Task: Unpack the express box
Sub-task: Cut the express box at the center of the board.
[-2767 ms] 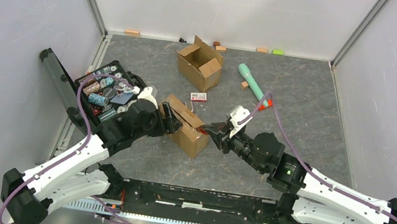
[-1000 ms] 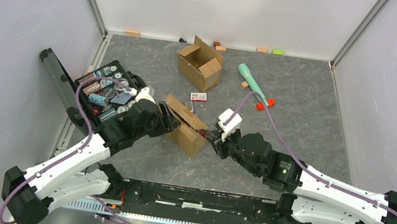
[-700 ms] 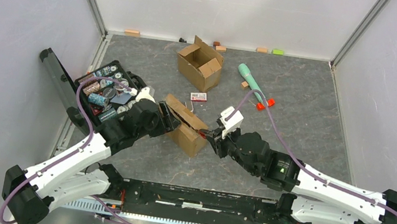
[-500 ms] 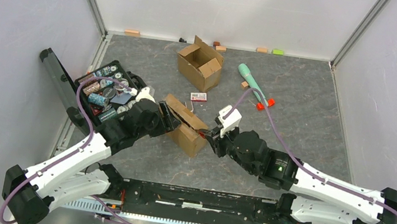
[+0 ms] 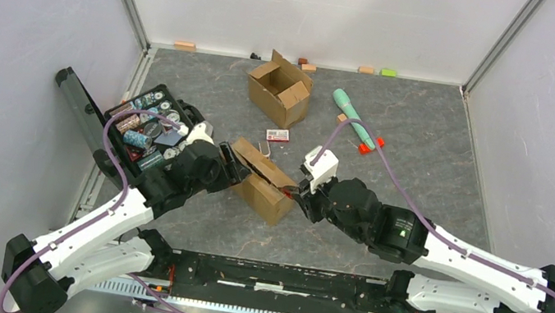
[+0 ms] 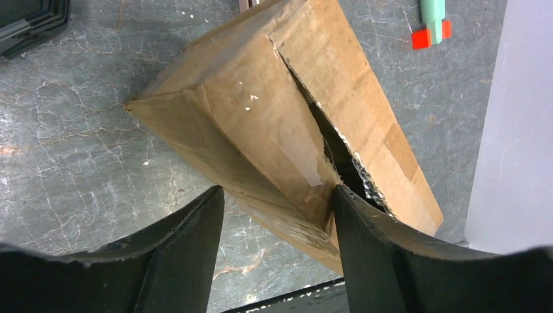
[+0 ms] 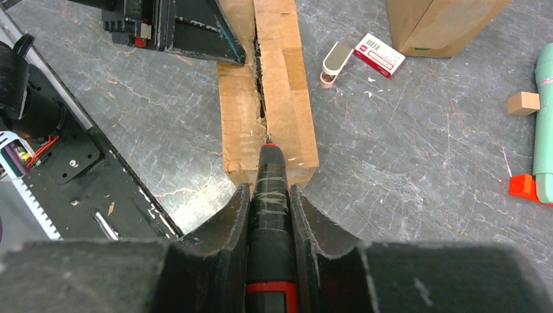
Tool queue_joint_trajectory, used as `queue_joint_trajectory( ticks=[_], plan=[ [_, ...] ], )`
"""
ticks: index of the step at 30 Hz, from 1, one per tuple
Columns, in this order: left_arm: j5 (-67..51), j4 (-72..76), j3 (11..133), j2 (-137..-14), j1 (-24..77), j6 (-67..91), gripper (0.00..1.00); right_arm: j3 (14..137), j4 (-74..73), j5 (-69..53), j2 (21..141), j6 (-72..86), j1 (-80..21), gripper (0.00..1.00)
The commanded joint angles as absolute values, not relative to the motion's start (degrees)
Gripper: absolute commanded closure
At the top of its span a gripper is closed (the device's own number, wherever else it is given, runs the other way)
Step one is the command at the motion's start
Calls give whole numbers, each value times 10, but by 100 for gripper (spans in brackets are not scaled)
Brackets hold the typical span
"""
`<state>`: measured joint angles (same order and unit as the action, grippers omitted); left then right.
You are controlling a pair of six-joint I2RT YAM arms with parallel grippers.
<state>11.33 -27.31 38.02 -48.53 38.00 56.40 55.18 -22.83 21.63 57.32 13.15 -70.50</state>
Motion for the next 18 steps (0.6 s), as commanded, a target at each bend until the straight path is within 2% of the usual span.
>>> queue_joint_trajectory(
  ticks=[1,18],
  plan=[
    [164,-331,358,-489,365,562,32,571,-316,216,543,118,-706,100],
    [146,-309,346,-505,364,570,33,523,-330,148,527,174,-705,100]
  ],
)
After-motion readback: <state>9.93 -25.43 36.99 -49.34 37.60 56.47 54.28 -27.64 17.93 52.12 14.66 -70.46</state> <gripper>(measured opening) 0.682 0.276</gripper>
